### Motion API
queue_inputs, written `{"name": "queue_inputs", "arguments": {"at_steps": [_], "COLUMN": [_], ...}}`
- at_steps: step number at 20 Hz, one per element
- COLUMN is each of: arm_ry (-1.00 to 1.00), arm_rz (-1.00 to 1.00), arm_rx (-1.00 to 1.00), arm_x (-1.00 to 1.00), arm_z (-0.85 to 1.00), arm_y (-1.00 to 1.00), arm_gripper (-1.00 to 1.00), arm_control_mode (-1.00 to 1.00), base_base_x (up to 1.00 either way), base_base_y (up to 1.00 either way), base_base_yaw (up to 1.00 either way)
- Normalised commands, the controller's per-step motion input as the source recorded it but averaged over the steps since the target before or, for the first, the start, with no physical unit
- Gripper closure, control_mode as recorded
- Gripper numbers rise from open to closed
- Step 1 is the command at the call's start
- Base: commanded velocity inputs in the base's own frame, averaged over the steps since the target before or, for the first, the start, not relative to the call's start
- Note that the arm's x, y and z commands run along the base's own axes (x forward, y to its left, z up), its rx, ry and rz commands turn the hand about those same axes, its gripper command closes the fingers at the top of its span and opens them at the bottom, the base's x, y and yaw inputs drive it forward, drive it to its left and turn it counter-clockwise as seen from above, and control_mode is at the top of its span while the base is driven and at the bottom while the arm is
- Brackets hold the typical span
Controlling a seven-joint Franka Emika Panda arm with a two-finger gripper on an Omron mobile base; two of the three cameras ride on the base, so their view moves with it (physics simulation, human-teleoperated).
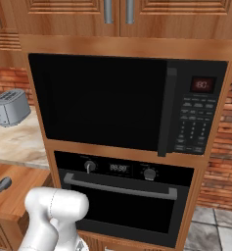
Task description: Take the tongs from the drawer on the left and place them on the dining counter next to the tray containing the hot dog.
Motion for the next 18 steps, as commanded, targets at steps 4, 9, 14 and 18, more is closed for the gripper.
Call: {"name": "queue_inputs", "arguments": {"at_steps": [4,9,14,18], "arm_ry": [-0.05,-0.05,-0.05,-0.01], "arm_rz": [0.00,0.00,0.00,0.00], "arm_rx": [0.04,0.10,0.14,0.16], "arm_x": [-0.53,-0.47,-0.26,-0.02], "arm_z": [0.73,0.86,0.82,0.80], "arm_y": [0.00,-0.06,-0.18,-0.31], "arm_gripper": [-1.00,-1.00,-1.00,-1.00], "arm_control_mode": [-1.00,-1.00,-1.00,-1.00], "base_base_x": [0.00,0.00,0.00,0.00], "base_base_y": [0.00,0.00,0.00,0.00], "base_base_yaw": [0.00,0.00,0.00,0.00]}}
